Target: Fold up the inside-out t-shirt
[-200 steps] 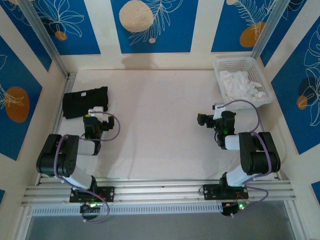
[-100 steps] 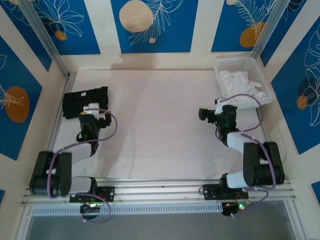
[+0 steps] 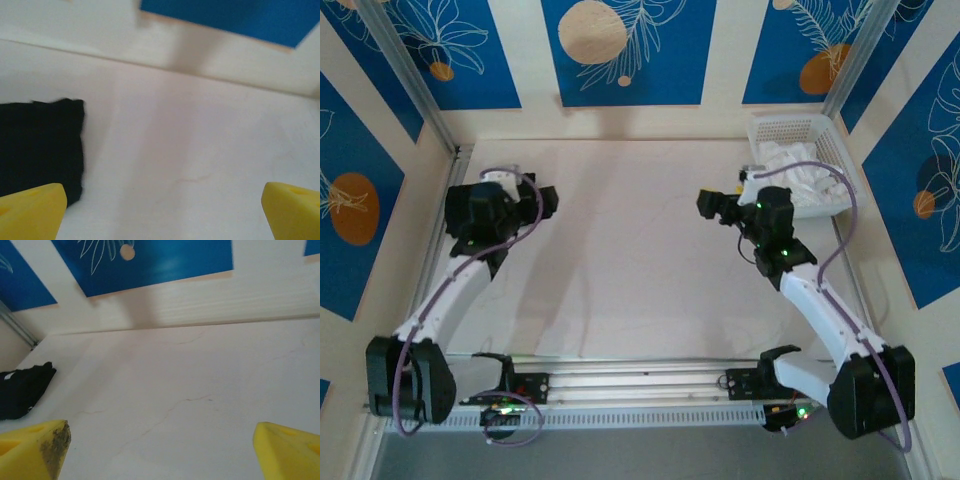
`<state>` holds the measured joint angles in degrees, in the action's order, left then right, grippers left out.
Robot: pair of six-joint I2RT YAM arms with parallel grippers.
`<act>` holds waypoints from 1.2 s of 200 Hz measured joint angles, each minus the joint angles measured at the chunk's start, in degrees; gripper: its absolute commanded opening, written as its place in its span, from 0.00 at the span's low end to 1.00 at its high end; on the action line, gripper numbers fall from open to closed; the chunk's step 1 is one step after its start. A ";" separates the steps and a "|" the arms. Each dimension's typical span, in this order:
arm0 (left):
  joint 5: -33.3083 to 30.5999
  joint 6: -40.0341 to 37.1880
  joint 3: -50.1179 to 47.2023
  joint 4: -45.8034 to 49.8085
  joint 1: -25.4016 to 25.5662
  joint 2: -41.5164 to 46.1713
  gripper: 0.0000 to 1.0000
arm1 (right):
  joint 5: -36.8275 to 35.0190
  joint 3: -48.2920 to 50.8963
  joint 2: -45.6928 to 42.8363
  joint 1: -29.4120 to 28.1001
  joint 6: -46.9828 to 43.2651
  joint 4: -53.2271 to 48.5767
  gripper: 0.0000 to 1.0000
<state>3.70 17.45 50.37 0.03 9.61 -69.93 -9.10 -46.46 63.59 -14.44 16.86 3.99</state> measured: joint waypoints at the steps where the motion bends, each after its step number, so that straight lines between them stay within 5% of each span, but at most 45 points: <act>1: -0.07 -0.07 0.39 0.37 0.35 -0.37 1.00 | -0.11 -0.37 0.35 -0.02 -0.09 -0.22 0.95; 43: 0.35 -2.38 3.91 5.11 8.37 -5.62 1.00 | -3.43 -7.50 7.63 10.32 -0.37 -6.21 0.94; 107: 4.57 -0.26 1.38 2.14 8.87 -7.32 1.00 | -11.30 -24.13 27.47 24.83 -0.87 -15.13 0.89; 185: 6.34 0.63 -0.72 0.83 9.20 -8.52 1.00 | -14.58 -50.73 57.18 30.01 -4.70 -30.23 0.86; 210: 6.34 0.63 -1.03 0.79 9.25 -8.52 1.00 | -13.22 -56.65 62.99 30.01 -5.03 -33.66 0.73; 240: 6.32 0.63 -1.88 0.81 9.27 -8.52 1.00 | -10.88 -62.73 67.65 30.01 -5.05 -36.94 0.28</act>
<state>10.02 18.09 48.49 0.84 18.87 -78.46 -19.99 -109.19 131.24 15.57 11.81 -32.95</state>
